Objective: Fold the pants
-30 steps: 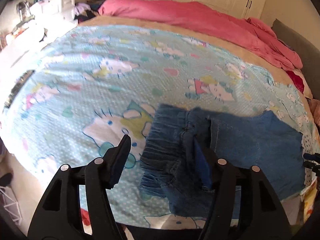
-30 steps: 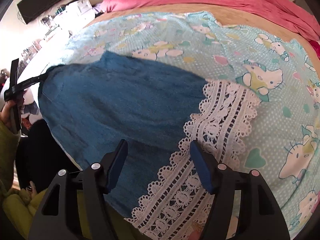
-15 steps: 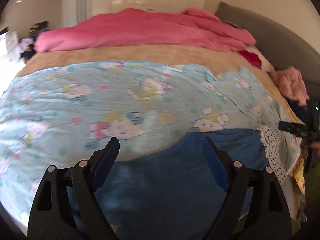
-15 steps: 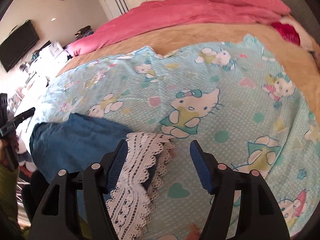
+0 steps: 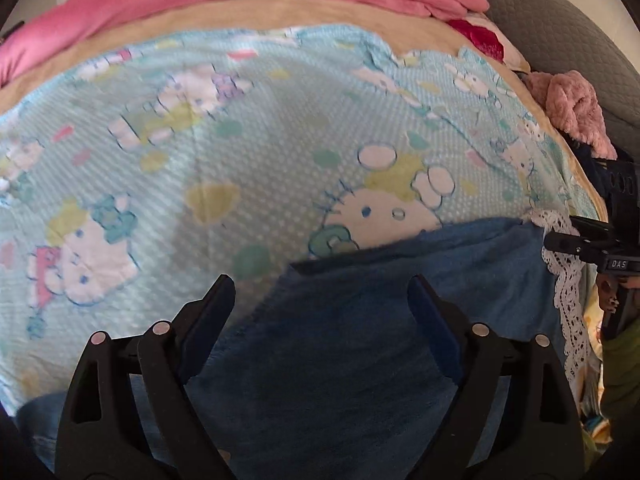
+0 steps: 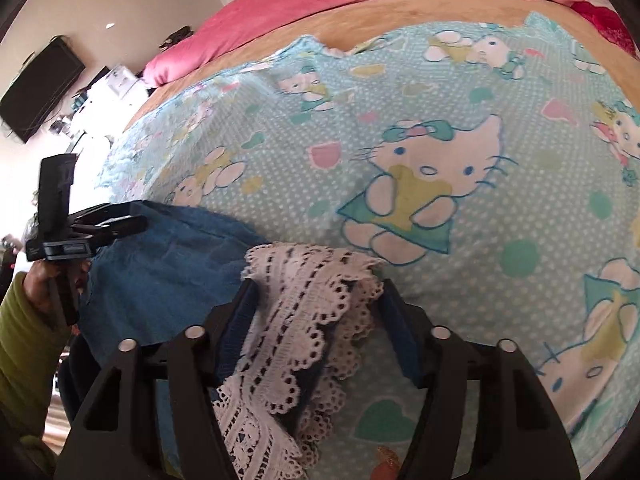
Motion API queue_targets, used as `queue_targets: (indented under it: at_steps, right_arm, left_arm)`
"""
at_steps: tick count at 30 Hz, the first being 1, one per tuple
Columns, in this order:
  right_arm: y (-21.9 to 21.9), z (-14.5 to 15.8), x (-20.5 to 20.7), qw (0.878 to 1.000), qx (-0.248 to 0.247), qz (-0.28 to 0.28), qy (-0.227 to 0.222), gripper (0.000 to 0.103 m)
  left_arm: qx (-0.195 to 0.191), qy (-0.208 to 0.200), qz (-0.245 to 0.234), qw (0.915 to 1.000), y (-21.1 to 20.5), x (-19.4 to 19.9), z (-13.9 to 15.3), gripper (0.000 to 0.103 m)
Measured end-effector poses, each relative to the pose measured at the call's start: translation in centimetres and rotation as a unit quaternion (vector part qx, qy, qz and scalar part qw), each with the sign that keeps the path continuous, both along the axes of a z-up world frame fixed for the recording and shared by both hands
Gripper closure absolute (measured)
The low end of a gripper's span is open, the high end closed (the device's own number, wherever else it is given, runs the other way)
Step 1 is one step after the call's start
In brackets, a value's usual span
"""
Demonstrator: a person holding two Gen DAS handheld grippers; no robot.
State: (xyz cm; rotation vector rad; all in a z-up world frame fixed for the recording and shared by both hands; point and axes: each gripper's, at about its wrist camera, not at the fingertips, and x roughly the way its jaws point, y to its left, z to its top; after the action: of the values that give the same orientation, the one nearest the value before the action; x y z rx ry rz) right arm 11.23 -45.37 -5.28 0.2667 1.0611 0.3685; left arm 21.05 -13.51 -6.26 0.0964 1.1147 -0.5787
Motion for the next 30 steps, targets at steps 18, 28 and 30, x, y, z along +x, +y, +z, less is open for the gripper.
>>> queue_targets:
  at_steps: [18, 28, 30]
  right_arm:
    - [1.4, 1.9, 5.9, 0.993, -0.097, 0.039, -0.054, 0.083]
    - [-2.4, 1.7, 4.3, 0.993, -0.091, -0.037, -0.060, 0.050]
    - [-3.4, 2.5, 2.3, 0.994, -0.076, -0.051, -0.064, 0.050]
  left_arm:
    - [0.066, -0.097, 0.003, 0.9930, -2.9, 2.7, 2.1, 0.101]
    - [0.040, -0.111, 0.081, 0.9897, 1.8, 2.4, 3.0, 0.059]
    - [0.040, -0.131, 0.090, 0.9865, 2.8, 1.0, 4.6, 0.045]
